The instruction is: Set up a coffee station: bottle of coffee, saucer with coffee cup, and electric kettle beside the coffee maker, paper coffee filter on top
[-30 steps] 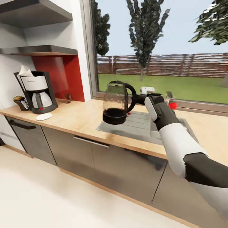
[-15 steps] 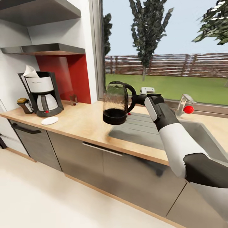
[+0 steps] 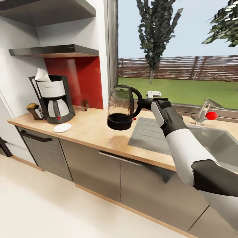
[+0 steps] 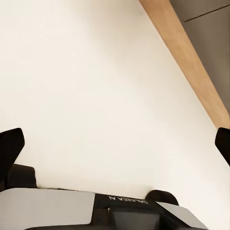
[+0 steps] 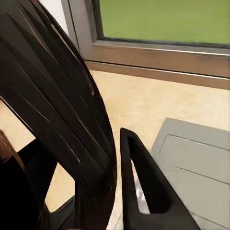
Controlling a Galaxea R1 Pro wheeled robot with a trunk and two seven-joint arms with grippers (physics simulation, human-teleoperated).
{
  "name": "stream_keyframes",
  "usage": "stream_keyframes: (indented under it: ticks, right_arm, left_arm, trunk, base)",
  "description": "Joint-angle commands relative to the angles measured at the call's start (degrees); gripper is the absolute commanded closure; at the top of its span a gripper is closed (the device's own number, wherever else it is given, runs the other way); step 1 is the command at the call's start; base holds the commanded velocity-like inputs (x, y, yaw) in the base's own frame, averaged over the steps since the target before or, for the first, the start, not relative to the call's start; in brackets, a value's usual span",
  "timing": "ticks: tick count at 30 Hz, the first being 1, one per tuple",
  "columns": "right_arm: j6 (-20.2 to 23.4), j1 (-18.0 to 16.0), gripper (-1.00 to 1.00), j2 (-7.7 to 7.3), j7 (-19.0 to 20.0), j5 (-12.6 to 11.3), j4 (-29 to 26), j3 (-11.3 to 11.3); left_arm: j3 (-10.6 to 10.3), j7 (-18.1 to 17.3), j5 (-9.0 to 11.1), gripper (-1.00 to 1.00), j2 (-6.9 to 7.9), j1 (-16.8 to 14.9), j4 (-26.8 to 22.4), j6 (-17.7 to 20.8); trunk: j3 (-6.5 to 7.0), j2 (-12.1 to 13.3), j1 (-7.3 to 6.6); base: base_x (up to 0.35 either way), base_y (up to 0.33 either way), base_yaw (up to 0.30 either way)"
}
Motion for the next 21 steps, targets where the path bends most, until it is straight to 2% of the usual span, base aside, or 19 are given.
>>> stream_keyframes:
  ticks: [1,14,21]
  right_arm:
    - [0.2,-0.1,1.0,0.0,-0.4,-0.6,0.0,0.1]
    - [0.2,0.0,1.0,0.03,-0.4,-0.6,0.0,0.1]
    - [0.2,0.0,1.0,0.01,-0.4,-0.6,0.1,0.1]
  left_arm:
    - [0.0,-0.2,0.2,-1.0,0.01,0.0,0.0,0.2]
    - [0.0,-0.2,0.2,-1.0,0.1,0.0,0.0,0.2]
    - [0.0,-0.2,0.2,-1.0,0.27,0.0,0.0,0.2]
  trunk:
    - [-0.06,0.0,0.0]
    - [-0.06,0.0,0.0]
    - [-0.06,0.0,0.0]
  base:
    - [0.038,0.308,0.0]
    - [0.007,0.309,0.0]
    - [0.096,0.309,0.0]
